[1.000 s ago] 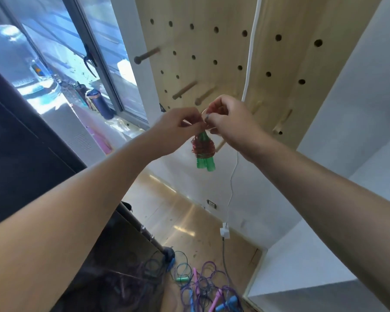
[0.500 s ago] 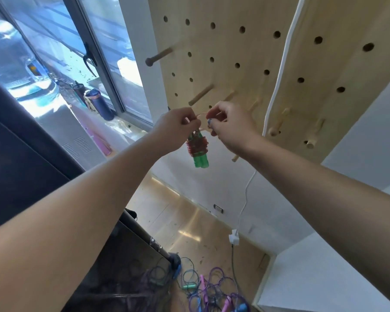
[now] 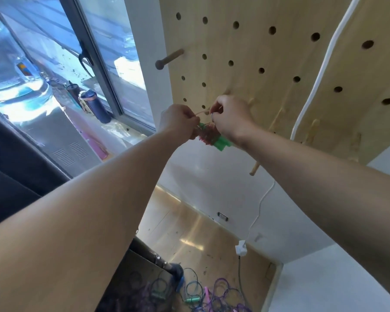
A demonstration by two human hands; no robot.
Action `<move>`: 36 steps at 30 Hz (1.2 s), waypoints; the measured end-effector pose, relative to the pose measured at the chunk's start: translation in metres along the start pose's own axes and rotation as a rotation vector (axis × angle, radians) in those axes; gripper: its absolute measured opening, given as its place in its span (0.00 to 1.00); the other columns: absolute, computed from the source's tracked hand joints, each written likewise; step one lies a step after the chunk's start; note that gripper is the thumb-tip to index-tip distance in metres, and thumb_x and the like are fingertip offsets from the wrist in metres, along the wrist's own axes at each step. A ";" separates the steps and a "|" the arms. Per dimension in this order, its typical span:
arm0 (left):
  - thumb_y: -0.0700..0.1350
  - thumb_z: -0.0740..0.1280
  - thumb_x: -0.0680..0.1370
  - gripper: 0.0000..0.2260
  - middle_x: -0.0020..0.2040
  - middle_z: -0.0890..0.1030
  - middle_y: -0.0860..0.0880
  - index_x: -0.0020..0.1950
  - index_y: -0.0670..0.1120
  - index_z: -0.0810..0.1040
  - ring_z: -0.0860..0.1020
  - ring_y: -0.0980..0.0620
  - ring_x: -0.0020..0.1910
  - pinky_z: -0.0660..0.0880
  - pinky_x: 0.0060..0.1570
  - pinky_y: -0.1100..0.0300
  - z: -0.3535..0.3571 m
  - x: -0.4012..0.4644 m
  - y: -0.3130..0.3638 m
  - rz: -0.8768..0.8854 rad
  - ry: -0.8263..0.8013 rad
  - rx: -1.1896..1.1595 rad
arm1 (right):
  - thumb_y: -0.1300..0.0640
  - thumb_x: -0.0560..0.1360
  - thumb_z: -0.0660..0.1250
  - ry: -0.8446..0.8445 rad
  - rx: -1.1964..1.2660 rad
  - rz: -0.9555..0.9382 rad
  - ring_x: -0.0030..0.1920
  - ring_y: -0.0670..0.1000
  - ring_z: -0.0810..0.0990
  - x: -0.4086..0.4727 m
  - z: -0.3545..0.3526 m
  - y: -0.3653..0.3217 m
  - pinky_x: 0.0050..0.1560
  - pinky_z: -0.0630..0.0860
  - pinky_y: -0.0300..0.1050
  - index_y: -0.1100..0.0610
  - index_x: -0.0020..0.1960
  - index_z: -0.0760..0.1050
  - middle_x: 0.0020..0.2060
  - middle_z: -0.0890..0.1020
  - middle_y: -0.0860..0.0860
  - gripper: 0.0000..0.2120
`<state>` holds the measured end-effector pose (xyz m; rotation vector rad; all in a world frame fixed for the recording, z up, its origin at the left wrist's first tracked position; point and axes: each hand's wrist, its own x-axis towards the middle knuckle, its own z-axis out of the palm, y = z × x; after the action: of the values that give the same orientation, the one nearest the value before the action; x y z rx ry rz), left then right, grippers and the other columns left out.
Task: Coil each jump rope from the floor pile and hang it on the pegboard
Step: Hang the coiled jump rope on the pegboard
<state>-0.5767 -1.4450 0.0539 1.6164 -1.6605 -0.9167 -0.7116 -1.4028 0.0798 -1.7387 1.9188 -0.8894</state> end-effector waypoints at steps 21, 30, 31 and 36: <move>0.39 0.73 0.76 0.01 0.42 0.85 0.43 0.45 0.42 0.83 0.87 0.48 0.41 0.84 0.50 0.54 0.020 0.078 0.005 -0.116 -0.140 -0.142 | 0.61 0.80 0.60 0.039 -0.490 -0.051 0.44 0.57 0.77 0.081 0.013 0.022 0.45 0.73 0.49 0.55 0.54 0.71 0.43 0.80 0.53 0.04; 0.43 0.71 0.78 0.06 0.52 0.85 0.41 0.54 0.43 0.84 0.85 0.47 0.47 0.82 0.54 0.52 0.042 0.094 0.037 -0.192 -0.164 -0.231 | 0.53 0.82 0.62 0.191 -0.549 -0.008 0.55 0.56 0.80 0.095 0.004 0.042 0.59 0.68 0.51 0.52 0.54 0.73 0.51 0.83 0.52 0.04; 0.42 0.70 0.78 0.04 0.53 0.85 0.40 0.51 0.44 0.84 0.84 0.46 0.47 0.81 0.57 0.50 0.044 0.092 0.040 -0.167 -0.161 -0.241 | 0.54 0.82 0.62 0.191 -0.545 0.007 0.56 0.56 0.80 0.095 0.003 0.042 0.60 0.68 0.51 0.52 0.53 0.73 0.52 0.83 0.52 0.03; 0.39 0.67 0.78 0.05 0.56 0.83 0.37 0.51 0.45 0.83 0.79 0.45 0.47 0.79 0.57 0.48 0.055 0.087 0.038 -0.072 -0.136 -0.252 | 0.54 0.80 0.65 0.178 -0.556 0.042 0.56 0.56 0.80 0.090 0.002 0.044 0.60 0.67 0.50 0.51 0.47 0.69 0.52 0.83 0.53 0.06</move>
<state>-0.6469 -1.5295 0.0535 1.4775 -1.5128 -1.2436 -0.7551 -1.4904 0.0587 -1.9520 2.4865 -0.5351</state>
